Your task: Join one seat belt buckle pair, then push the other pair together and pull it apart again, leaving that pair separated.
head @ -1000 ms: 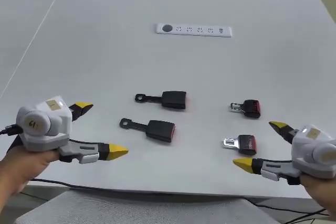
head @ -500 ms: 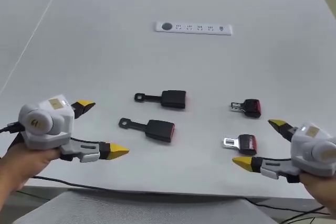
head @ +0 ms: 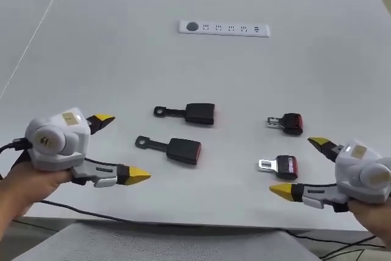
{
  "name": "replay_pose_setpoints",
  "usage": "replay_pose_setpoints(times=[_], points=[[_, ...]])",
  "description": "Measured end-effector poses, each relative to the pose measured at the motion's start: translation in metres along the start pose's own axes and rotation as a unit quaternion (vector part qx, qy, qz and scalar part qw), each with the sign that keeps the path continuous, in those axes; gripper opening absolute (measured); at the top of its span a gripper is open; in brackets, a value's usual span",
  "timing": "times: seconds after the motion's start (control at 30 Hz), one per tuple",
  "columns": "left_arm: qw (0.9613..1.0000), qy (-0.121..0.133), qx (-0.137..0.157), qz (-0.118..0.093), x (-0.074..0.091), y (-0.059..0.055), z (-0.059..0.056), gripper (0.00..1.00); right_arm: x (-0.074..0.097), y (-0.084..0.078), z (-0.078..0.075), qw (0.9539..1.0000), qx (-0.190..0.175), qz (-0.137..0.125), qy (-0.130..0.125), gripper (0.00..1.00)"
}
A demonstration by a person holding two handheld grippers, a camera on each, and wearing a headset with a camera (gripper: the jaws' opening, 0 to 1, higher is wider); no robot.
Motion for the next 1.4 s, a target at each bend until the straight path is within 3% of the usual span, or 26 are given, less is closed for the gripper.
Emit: replay_pose_setpoints(times=[0.7,0.9,1.23,1.4], points=[[0.9991,-0.027,-0.027,0.018,-0.02,0.006,-0.002,0.97,-0.004,-0.003,-0.01,0.9994,0.009,0.018,0.029,0.89],[0.9973,-0.044,-0.05,0.031,-0.028,0.005,-0.006,0.95,-0.004,-0.007,-0.01,0.9987,0.013,0.029,0.04,0.87],[0.9898,-0.089,-0.097,0.053,-0.046,0.009,-0.012,0.9,-0.008,-0.006,-0.012,0.9964,0.024,0.045,0.068,0.84],[0.9851,-0.107,-0.121,0.059,-0.056,0.013,-0.009,0.89,-0.012,-0.005,-0.013,0.9952,0.028,0.051,0.079,0.83]])
Point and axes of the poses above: the centre of the closed fingertips' face, and the gripper's own axes: x roughly backward along the fingers, z roughly to its left, y roughly out of its top, the point moved 2 cm from there along x, roughly backward along the fingers, and after that the axes turned 7 degrees about -x, right-handed, at the moved point
